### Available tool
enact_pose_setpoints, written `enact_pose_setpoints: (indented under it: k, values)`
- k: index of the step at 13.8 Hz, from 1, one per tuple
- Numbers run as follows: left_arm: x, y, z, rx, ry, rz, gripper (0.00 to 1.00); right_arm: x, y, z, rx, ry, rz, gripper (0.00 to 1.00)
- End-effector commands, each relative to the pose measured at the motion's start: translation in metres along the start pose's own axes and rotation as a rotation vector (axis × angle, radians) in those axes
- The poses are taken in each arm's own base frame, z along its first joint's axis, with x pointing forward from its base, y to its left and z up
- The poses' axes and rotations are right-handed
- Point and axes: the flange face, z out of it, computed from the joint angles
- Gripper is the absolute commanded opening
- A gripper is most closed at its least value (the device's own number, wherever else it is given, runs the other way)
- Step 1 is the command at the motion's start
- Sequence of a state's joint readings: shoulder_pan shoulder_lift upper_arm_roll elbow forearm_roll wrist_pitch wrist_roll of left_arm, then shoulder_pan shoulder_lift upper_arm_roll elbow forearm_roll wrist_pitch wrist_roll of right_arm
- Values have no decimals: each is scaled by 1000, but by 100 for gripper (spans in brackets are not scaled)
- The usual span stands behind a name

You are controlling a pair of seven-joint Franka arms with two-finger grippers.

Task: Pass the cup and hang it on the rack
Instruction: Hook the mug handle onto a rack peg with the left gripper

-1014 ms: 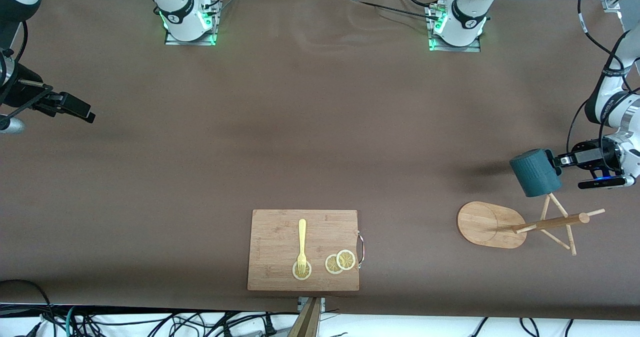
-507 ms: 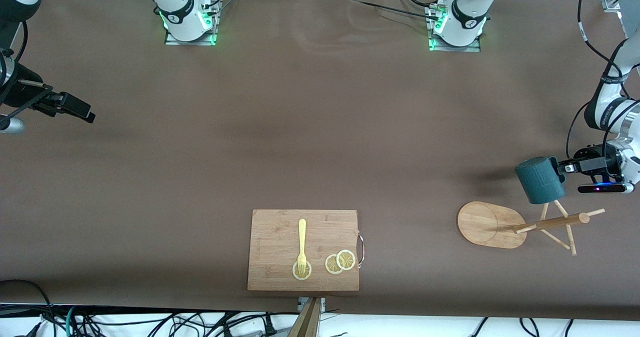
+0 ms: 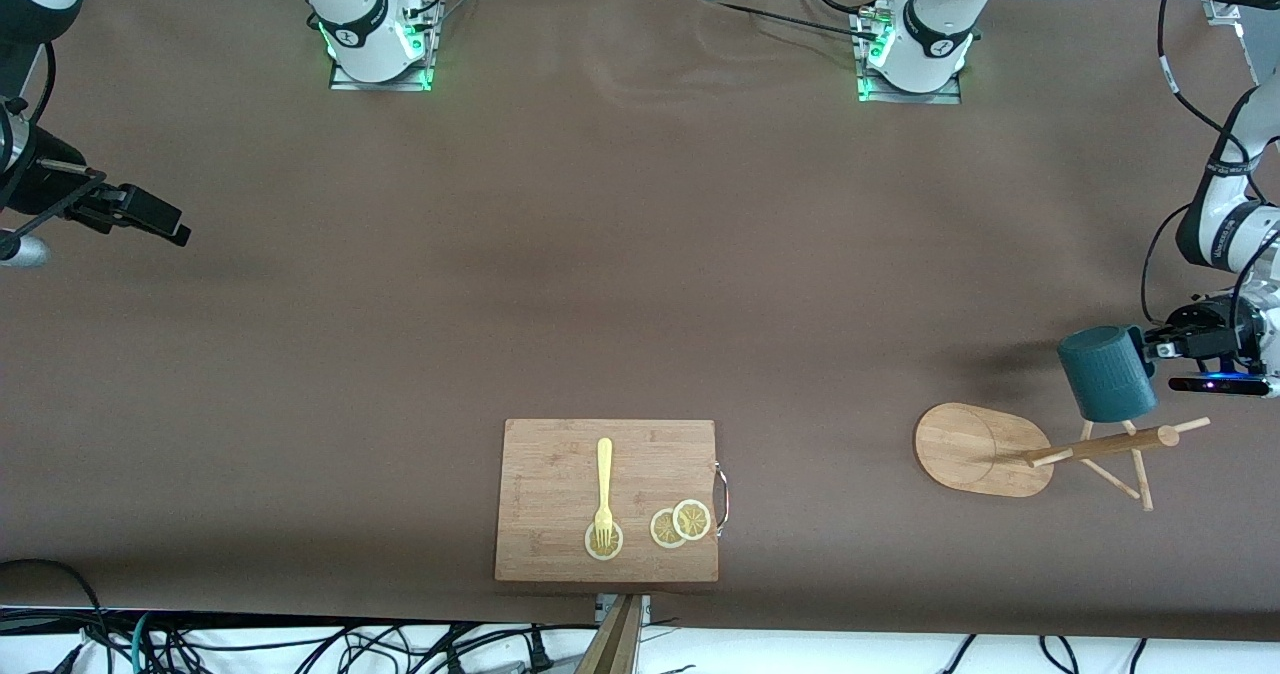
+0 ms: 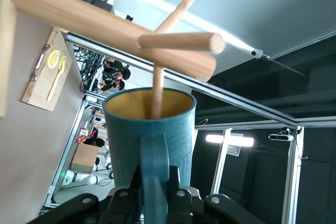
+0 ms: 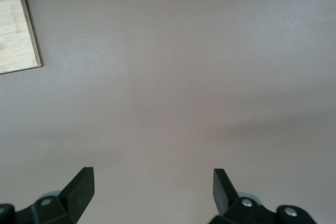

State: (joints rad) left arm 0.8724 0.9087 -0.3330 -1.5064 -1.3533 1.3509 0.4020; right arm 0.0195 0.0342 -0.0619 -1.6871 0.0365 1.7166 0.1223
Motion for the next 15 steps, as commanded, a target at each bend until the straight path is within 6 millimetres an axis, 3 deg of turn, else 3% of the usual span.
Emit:
enact_pose_setpoints:
  k: [1, 7, 14, 15]
  values:
    - [7, 3, 7, -24, -10, -3, 0, 2, -1, -4, 2, 5, 4, 100]
    - [25, -2, 3, -23, 24, 26, 0, 2, -1, -4, 2, 6, 4, 100]
    - [27, -6, -4, -7, 36, 36, 0, 2, -1, -4, 2, 5, 4, 100]
    - [30, -8, -5, 3, 40, 38, 7, 2, -1, -4, 2, 5, 4, 100]
